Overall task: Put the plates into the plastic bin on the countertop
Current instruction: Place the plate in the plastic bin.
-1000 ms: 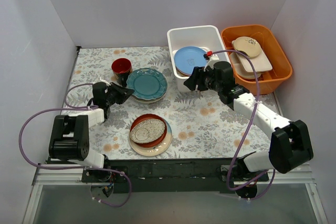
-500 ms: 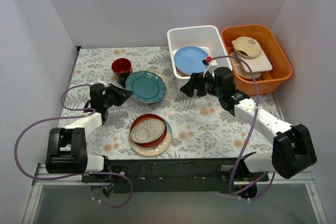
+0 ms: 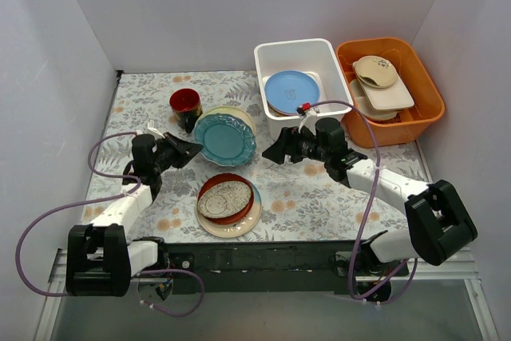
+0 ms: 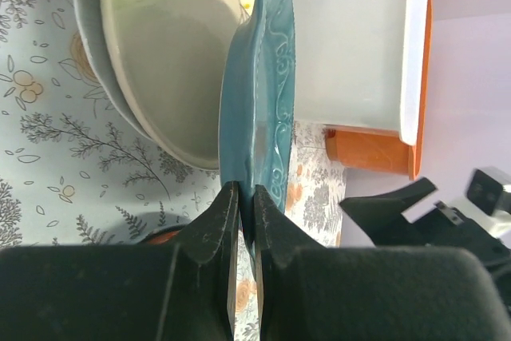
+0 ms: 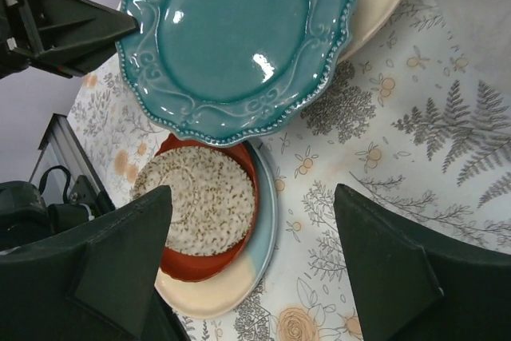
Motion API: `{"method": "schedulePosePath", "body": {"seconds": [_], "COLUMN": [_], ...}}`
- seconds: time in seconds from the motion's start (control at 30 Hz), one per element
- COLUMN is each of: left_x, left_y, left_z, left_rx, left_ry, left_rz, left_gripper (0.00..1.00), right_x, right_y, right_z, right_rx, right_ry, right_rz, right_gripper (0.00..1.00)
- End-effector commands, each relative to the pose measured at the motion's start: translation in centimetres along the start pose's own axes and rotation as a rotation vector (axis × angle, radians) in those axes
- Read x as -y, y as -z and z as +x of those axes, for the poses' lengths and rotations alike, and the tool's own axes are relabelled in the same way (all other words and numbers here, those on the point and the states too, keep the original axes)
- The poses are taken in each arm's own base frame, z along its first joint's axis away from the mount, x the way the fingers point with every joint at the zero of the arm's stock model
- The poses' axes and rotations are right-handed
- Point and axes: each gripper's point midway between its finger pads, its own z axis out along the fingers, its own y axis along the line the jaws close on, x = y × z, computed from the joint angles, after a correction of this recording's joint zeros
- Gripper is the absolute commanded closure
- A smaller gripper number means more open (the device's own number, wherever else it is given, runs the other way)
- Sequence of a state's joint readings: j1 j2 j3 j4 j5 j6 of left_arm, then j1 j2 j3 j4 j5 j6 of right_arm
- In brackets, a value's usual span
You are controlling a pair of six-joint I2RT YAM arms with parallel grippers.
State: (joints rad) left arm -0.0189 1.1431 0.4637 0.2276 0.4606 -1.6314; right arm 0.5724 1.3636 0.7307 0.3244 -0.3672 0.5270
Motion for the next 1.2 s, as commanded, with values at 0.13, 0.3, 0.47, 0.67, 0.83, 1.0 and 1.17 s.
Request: {"method": "schedulePosePath", "body": {"seconds": [0.13, 0.3, 0.47, 0.67, 0.83, 1.0, 1.17], "left_x": [5.1, 5.3, 5.9, 6.0, 6.7, 7.4, 8.2], "left_y": [2.2, 2.6, 3.1, 3.2, 3.5, 4.1, 4.7], "left_z": [-0.2, 0.3, 0.7, 1.4, 2.0, 2.3, 3.0], "left_rx": [0.008, -0.012, -0.031, -0.068, -0.107, -0.118, -0.148], "left_ry": [-0.077, -0.083, -0.096, -0.130, -0.155, -0.176, -0.199], "left_rz": [0.196, 0.208, 0.233, 0.262, 0.307, 0.348, 0.405], "left_gripper": [1.00, 1.00, 1.00, 1.00, 1.00, 1.00, 1.00], "right_x": [-0.9, -0.9, -1.1, -1.3, -1.1, -0.9, -0.9], "right_y": [-1.4, -1.7, -2.0, -2.1, -2.2, -2.4, -2.5], "right_z": [1.5, 2.3, 2.5, 2.5, 2.6, 2.9, 2.8], "right_rx": [0.008, 0.000, -0.003, -0.006, -0.010, -0.019, -0.017], "right_ry": [-0.101, -0.147, -0.164, -0.169, -0.169, -0.175, -0.177], "right_rz": [-0.104, -0.136, -0.158, -0.172, -0.169, -0.162, -0.162], "right_gripper": [0.10, 0.10, 0.10, 0.11, 0.11, 0.11, 0.11]}}
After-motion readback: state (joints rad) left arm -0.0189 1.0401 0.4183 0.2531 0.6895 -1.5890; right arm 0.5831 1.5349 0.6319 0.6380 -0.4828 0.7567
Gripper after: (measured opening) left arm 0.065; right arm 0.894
